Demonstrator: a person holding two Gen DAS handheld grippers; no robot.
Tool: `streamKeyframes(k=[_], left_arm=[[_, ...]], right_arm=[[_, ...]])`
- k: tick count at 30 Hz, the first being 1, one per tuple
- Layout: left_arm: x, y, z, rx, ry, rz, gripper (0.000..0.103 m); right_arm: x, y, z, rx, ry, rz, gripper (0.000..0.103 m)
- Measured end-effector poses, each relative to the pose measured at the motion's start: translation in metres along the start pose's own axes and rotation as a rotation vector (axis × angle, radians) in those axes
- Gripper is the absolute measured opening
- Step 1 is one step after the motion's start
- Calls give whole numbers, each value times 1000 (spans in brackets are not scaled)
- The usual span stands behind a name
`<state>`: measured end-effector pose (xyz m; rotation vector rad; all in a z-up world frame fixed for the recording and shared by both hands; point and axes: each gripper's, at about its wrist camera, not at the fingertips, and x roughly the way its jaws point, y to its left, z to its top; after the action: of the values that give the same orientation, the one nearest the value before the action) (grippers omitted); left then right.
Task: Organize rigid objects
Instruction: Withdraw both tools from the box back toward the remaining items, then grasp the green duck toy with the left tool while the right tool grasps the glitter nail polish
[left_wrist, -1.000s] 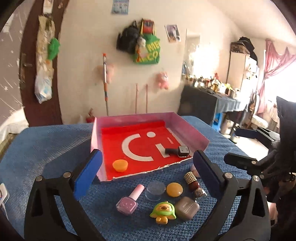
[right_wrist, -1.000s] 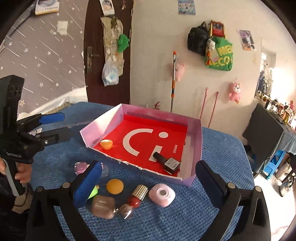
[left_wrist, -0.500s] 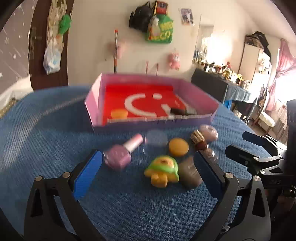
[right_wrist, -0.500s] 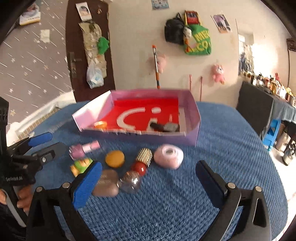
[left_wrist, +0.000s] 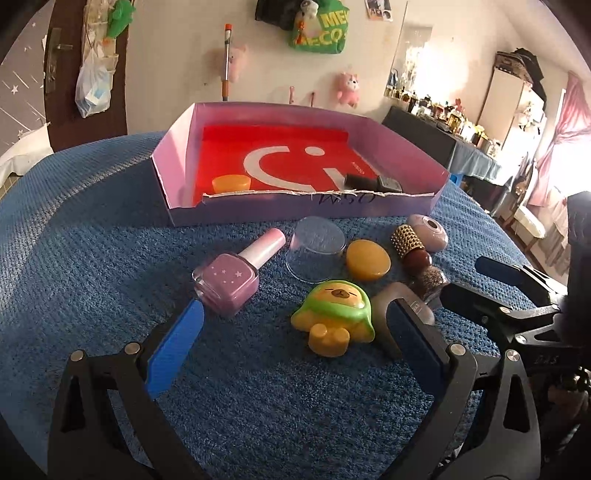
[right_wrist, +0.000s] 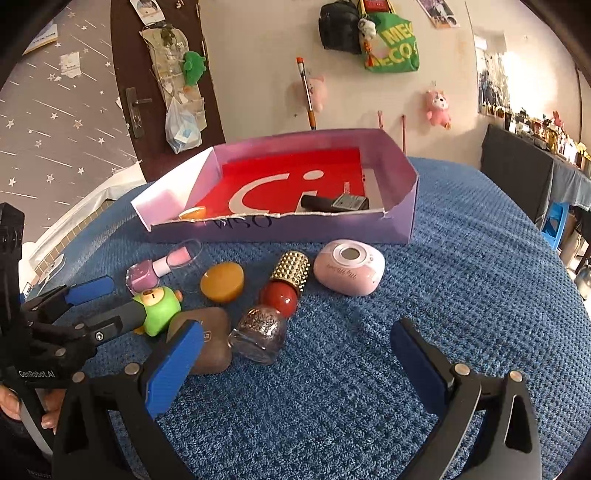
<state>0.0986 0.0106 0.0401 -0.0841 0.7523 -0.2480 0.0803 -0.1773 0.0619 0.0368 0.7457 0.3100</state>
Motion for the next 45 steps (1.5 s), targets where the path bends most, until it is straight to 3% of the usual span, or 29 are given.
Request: streamKeyframes(k=[7,9,16,20,24,27,30,35,39,40,42,45], left_arm=[[5,-2,4,18,14,-19,100],[6,-2,5,23,17,-24,94],[9,-2,6,55,23,3,93],[7,-2,7,62,19,0,89],[3,-5,8,86,9,-13,76],[4,-10,7,111,12,-18,74],[8,-12,6,118,35,-60,62],[17,-7,7,93,68,-113,62],[22,-3,8,62,95,-165,62],[23,-1,8,56,101,-178,60],[23,1,8,36,110,-224,47],[20,0,6,30,101,-219,47]], right_arm=[[14,2,1,6,55,23,87],[16,2,1,16,57,37,81],[20,1,3,30,58,67,66],[21,5,4,18,54,75,61],[21,4,3,22,54,79,61],[21,3,3,25,54,82,61],[20,3,3,25,53,83,61],[19,1,2,25,53,107,55],[21,-4,2,61,68,175,44],[22,-7,2,79,76,210,39],[24,-12,2,111,86,251,39],[23,-14,0,110,80,264,39]])
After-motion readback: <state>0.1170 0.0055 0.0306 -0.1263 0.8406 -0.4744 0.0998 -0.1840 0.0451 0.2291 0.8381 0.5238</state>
